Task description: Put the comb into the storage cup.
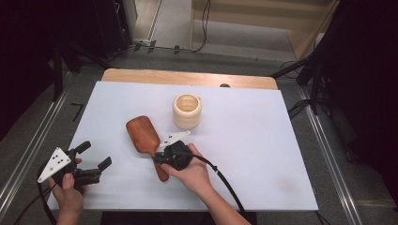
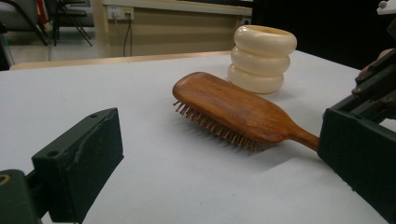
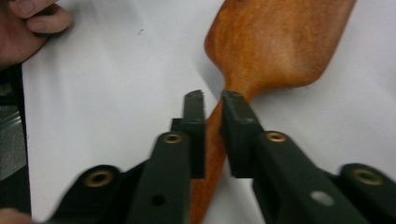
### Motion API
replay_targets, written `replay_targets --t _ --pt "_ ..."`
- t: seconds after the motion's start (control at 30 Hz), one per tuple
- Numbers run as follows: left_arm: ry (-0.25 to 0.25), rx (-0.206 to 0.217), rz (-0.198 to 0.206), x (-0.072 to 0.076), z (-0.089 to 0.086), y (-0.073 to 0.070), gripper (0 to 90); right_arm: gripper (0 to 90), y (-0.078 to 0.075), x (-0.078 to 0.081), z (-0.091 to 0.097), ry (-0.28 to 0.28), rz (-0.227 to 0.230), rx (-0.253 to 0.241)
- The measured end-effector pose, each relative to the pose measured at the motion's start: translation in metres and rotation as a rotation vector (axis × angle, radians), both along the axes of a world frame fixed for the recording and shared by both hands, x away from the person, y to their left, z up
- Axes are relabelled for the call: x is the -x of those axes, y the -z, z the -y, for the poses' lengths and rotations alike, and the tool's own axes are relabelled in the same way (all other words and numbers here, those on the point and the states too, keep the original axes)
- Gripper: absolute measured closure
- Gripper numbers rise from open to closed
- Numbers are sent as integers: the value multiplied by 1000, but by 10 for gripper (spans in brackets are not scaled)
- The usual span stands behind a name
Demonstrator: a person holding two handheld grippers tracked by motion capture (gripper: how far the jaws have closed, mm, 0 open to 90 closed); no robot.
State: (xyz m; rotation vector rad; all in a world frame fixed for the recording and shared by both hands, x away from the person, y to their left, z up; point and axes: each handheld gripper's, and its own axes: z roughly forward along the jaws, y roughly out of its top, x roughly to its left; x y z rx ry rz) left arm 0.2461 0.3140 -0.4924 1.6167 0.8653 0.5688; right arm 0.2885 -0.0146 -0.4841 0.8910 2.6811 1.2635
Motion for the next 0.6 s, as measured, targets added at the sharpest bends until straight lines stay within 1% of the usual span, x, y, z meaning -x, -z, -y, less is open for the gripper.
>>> replay_targets --t 0.03,0.07,0.1,0.13,0.17,0.23,0.3,0.33,0.37,0.4,0.43,0.5,0.6 --pt "0 0 0 0 0 0 3 882 1 2 -2 -17 -1 3" --pt "0 0 0 0 0 0 3 882 1 2 -2 -17 -1 3" --pt "0 0 0 0 0 0 3 883 2 3 -4 -36 -3 8" --pt "0 1 -1 0 0 0 3 884 4 8 -9 -69 -12 25" --pt "0 2 -1 0 0 0 3 884 4 8 -9 -69 -12 25" --pt "1 1 -1 0 0 0 3 884 6 11 -14 -105 -18 37" --pt "1 0 -1 0 0 0 3 884 9 15 -18 -129 -30 48" --pt "1 -1 -2 0 0 0 3 885 12 18 -21 -151 -31 66" --pt "2 0 -1 0 0 0 3 885 12 18 -21 -151 -31 66" --pt "2 -1 0 0 0 0 3 885 14 21 -24 -161 -32 91" --pt "2 -1 -1 0 0 0 3 885 14 21 -24 -161 -32 91" --pt "3 -2 -1 0 0 0 3 885 17 22 -25 -164 -29 108" --pt "2 -1 -1 0 0 0 3 885 19 21 -22 -150 -37 124"
